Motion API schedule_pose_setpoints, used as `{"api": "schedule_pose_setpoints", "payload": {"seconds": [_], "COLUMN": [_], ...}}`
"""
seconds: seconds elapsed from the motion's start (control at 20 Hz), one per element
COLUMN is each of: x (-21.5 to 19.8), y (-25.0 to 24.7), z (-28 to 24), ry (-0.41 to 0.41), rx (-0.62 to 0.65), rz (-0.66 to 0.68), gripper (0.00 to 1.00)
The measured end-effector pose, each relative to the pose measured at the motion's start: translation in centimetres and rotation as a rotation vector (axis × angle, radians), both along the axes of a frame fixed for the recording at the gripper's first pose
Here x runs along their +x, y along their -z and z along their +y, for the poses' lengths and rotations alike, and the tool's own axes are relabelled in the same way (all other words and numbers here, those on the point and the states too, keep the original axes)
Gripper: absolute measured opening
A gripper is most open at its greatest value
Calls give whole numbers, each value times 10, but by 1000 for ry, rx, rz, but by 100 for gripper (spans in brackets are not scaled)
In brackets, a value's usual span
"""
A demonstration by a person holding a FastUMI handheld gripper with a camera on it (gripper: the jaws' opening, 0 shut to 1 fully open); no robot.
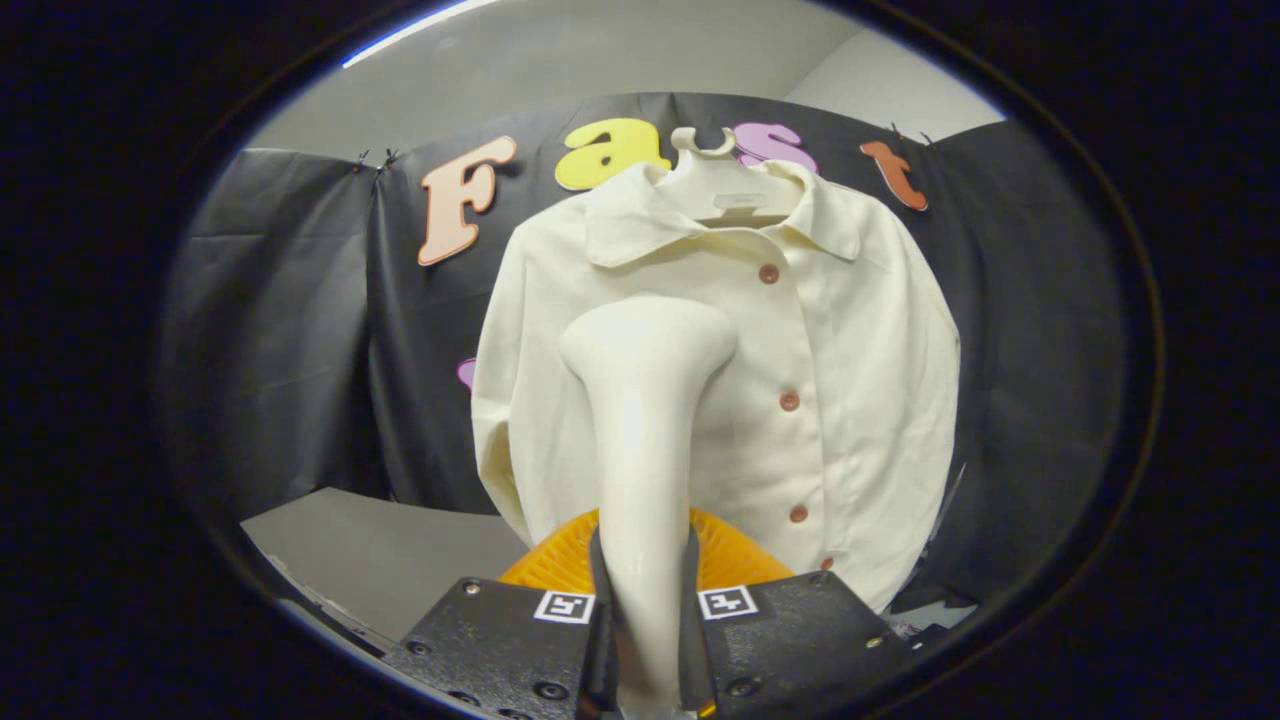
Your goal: Iron the clothes twice with a garment steamer, once on the left side and once on the right side.
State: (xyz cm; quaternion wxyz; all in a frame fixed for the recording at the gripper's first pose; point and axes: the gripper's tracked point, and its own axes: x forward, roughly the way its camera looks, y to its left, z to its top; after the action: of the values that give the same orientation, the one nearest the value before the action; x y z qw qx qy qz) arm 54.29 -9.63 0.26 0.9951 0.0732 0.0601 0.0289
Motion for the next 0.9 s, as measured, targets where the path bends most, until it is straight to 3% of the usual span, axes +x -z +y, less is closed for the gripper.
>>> {"api": "schedule_pose_setpoints", "payload": {"seconds": [0.9], "x": [-64], "y": [202], "z": [10], "ry": [-61], "rx": [-41], "rz": [317], "gripper": [24]}}
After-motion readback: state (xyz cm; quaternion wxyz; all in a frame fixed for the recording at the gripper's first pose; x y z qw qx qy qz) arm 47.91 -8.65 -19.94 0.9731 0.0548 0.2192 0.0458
